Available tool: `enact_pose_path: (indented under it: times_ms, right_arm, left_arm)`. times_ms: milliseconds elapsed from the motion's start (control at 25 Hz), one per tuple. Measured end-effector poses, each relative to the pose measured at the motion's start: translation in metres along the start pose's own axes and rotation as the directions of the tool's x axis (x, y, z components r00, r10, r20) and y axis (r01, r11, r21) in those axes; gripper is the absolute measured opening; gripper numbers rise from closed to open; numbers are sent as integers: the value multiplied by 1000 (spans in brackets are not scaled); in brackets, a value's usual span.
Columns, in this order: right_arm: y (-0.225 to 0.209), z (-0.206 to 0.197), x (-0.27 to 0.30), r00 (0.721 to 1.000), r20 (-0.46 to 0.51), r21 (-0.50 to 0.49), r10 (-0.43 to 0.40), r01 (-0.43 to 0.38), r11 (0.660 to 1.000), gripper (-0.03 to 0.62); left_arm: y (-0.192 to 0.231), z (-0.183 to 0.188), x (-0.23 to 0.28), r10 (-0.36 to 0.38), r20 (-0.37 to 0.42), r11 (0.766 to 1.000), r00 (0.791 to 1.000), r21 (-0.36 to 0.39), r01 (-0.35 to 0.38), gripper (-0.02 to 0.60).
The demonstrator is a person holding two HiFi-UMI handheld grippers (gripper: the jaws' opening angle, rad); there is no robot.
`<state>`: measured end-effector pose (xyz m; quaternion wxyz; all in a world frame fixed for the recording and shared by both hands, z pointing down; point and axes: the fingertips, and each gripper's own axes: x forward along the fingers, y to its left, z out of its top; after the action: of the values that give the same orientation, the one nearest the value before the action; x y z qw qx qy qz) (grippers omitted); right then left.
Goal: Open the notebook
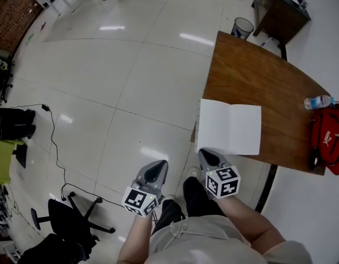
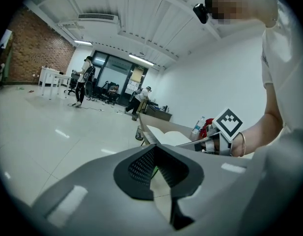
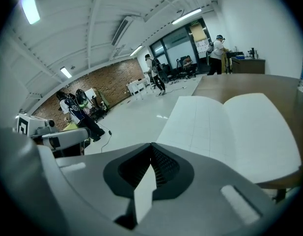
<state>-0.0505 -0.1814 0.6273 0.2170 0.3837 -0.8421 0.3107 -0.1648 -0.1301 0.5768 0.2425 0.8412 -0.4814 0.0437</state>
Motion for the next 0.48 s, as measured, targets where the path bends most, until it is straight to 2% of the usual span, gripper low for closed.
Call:
enact_pose_path:
  times_ms: [120, 240, 360, 480]
  right_arm:
    - [9, 24, -25, 996, 86, -22, -24, 26, 999, 3]
    - [20, 46, -62, 980, 188, -98, -61, 80, 992, 3]
    - [26, 60, -101, 953, 288, -179, -96, 152, 972, 3]
    - [33, 63, -151, 911, 384, -199, -149, 239, 950, 3]
  left_arm:
    - [-11, 25, -3, -51, 41, 998, 998, 42, 49, 5]
    - [-30, 59, -11, -112, 87, 989, 990, 110, 103, 5]
    - [-53, 85, -19, -162, 129, 972, 978, 189, 136, 5]
    - [-85, 107, -38, -210, 170, 951, 963, 263, 161, 5]
